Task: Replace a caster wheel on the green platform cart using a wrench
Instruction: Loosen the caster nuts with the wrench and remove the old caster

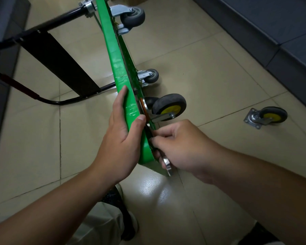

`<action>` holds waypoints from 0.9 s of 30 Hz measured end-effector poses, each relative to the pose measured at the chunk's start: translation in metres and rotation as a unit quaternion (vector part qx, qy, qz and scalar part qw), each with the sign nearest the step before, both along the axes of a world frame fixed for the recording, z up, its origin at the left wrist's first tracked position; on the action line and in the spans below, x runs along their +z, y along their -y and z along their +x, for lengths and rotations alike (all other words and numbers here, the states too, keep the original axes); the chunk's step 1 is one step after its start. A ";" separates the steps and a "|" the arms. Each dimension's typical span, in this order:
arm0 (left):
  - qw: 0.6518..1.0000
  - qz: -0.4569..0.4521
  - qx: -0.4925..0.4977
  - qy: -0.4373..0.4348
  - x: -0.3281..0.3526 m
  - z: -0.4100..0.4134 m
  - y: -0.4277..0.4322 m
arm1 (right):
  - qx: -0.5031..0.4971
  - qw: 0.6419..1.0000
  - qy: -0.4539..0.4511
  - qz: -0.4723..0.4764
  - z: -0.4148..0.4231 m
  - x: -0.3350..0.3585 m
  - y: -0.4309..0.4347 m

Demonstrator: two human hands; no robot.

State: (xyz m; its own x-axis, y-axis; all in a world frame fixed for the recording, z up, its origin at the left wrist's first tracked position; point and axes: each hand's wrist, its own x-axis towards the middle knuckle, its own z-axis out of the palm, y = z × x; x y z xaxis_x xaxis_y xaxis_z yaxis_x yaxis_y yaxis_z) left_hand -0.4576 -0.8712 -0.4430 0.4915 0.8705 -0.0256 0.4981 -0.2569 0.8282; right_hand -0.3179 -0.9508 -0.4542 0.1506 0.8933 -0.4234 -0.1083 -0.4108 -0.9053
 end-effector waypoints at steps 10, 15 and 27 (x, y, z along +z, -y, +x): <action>1.000 -0.010 -0.004 0.000 0.001 0.000 0.001 | 0.044 0.983 0.139 0.112 0.006 -0.066 0.031; 1.000 -0.017 -0.007 0.000 0.001 -0.001 0.000 | 0.053 0.981 0.157 0.104 0.011 -0.104 0.022; 0.999 -0.023 -0.013 0.019 0.000 -0.004 -0.001 | -0.047 0.957 0.287 0.013 0.021 -0.140 0.006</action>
State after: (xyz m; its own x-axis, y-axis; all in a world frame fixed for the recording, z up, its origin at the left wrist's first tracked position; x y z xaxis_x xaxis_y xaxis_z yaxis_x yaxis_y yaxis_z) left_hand -0.4615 -0.8706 -0.4430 0.5149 0.8560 -0.0455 0.4599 -0.2311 0.8574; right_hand -0.2967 -0.9566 -0.5947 0.4322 0.8731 -0.2256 0.3736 -0.4011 -0.8364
